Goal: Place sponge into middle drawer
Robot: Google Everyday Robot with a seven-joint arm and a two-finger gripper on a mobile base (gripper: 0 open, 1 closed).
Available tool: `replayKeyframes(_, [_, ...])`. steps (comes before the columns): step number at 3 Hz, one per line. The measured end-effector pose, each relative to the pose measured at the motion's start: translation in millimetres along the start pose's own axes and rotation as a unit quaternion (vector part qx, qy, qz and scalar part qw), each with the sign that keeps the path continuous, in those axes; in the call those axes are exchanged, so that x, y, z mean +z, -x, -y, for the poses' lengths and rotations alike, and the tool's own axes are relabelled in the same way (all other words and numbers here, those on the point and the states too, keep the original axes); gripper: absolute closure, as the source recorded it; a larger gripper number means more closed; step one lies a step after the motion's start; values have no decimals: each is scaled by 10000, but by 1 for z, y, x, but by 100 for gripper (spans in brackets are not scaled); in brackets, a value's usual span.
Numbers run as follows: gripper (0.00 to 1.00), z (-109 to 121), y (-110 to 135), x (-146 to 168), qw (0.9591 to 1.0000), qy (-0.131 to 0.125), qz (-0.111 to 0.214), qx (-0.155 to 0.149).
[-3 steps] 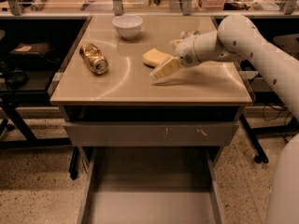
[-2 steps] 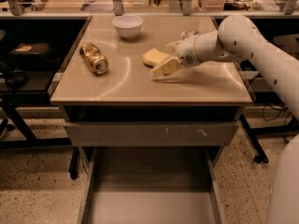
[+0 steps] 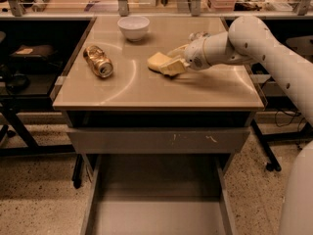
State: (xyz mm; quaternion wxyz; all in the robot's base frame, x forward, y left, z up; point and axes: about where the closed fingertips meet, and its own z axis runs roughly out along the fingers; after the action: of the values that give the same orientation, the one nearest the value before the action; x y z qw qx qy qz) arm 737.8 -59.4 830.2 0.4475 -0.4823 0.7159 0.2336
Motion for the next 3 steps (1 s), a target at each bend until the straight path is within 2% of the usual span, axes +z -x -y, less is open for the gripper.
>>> replayKeyframes(1, [90,0,0,0,10000,1,0,0])
replayKeyframes(2, [100,0,0,0,10000,1,0,0])
replayKeyframes(3, [100,-12,0,-4,10000,31,44,-34])
